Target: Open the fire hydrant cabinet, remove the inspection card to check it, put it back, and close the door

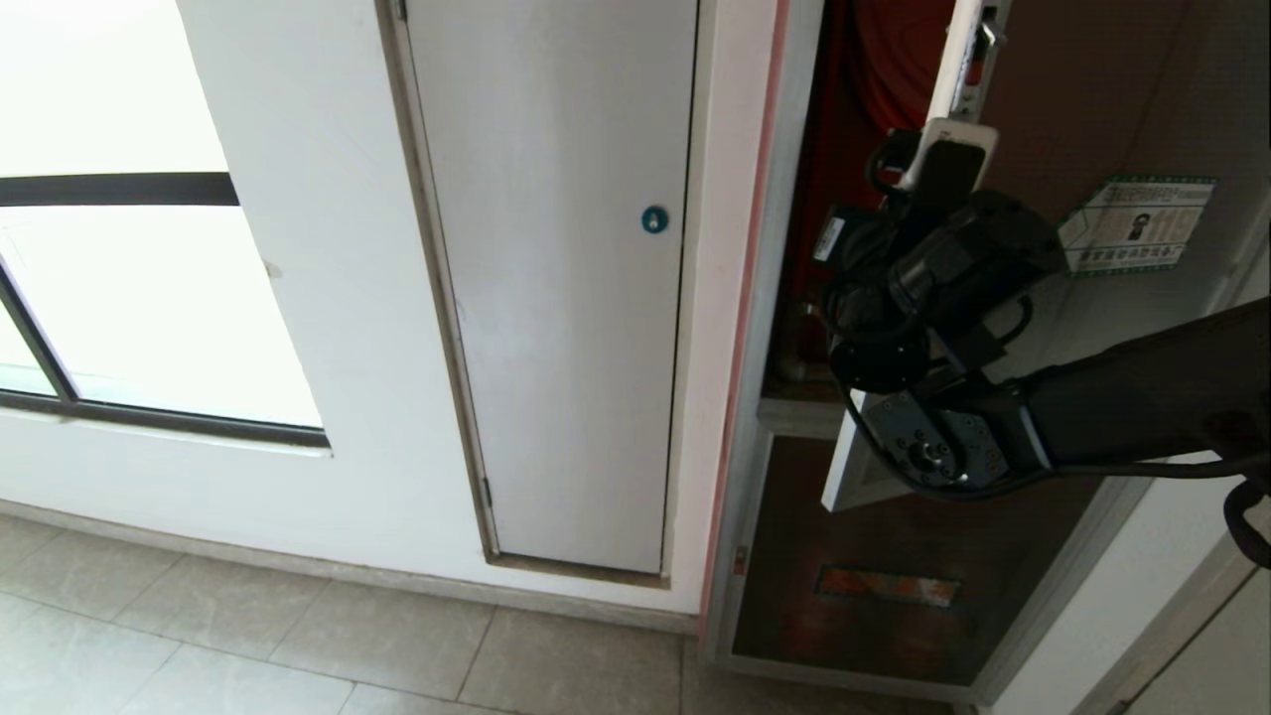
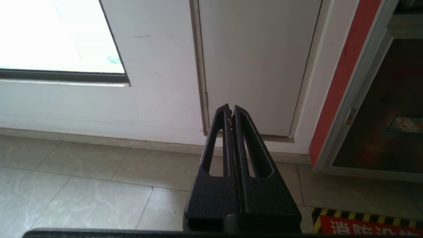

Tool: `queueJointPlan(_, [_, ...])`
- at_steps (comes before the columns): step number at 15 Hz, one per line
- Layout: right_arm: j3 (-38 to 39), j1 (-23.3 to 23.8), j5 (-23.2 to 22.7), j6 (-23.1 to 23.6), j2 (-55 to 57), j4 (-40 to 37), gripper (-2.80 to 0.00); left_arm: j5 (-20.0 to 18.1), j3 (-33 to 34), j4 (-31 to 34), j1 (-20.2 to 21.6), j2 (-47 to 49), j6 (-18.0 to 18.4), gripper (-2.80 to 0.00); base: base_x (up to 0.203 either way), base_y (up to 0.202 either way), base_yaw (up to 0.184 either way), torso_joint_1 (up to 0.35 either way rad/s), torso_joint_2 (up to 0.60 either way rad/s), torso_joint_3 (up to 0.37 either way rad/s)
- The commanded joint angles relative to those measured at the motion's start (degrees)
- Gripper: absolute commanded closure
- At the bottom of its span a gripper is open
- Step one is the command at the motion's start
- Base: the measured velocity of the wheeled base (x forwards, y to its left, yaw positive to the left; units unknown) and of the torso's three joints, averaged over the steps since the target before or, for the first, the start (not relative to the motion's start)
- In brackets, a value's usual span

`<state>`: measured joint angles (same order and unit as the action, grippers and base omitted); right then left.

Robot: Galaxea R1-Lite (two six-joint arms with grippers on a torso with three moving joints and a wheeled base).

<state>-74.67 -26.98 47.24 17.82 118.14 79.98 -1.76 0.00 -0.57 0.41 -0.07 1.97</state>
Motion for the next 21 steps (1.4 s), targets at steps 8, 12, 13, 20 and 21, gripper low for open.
queueJointPlan(8, [-0.04, 2.1, -0.05, 0.11, 0.16, 0.35, 0.0, 0.0, 0.35, -0.04, 0.02, 0.07, 0.05, 0.0, 0.0, 0.0, 0.0, 0.0, 0.0, 0.0])
queueJointPlan(12, [0.22, 2.9, -0.04, 0.11, 0.07, 0.44, 0.0, 0.0, 0.35, -0.04, 0.02, 0.07, 0.05, 0.0, 0.0, 0.0, 0.0, 0.0, 0.0, 0.0])
queueJointPlan(13, [0.7, 2.97, -0.04, 0.11, -0.34, 0.51, 0.0, 0.0, 0.35, -0.04, 0.02, 0.07, 0.05, 0.0, 0.0, 0.0, 0.0, 0.0, 0.0, 0.0])
queueJointPlan(20, [7.0, 2.81, 0.02, 0.02, -5.84, 0.88, 0.0, 0.0, 0.35, -0.04, 0.02, 0.07, 0.05, 0.0, 0.0, 0.0, 0.0, 0.0, 0.0, 0.0])
queueJointPlan(21, [7.58, 2.81, 0.06, 0.02, -6.29, 0.96, 0.0, 0.0, 0.35, -0.04, 0.02, 0.07, 0.05, 0.0, 0.0, 0.0, 0.0, 0.0, 0.0, 0.0])
